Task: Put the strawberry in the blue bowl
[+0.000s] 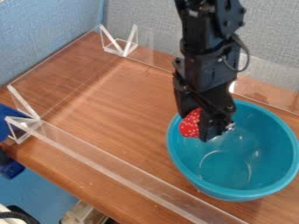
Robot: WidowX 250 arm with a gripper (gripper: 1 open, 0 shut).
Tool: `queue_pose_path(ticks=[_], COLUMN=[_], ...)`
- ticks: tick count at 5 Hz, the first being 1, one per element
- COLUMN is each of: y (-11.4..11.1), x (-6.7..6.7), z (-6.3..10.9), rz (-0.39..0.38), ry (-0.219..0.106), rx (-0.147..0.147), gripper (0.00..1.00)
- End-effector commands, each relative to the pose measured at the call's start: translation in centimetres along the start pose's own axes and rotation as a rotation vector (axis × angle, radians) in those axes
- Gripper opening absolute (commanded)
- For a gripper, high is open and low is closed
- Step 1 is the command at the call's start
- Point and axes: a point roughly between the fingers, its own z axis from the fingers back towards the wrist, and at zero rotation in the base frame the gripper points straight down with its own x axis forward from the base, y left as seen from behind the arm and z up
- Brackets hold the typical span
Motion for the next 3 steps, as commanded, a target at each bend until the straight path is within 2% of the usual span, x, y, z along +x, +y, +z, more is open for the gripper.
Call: queue_pose_path(ticks=[1, 3], y=[1.1, 1.9], x=[1.4, 2.1], z=[0.7, -0.5], rz=[0.004, 0.009], ry=[-0.051, -0.04], rx=[0.023, 0.025], gripper=[0.0, 0.0])
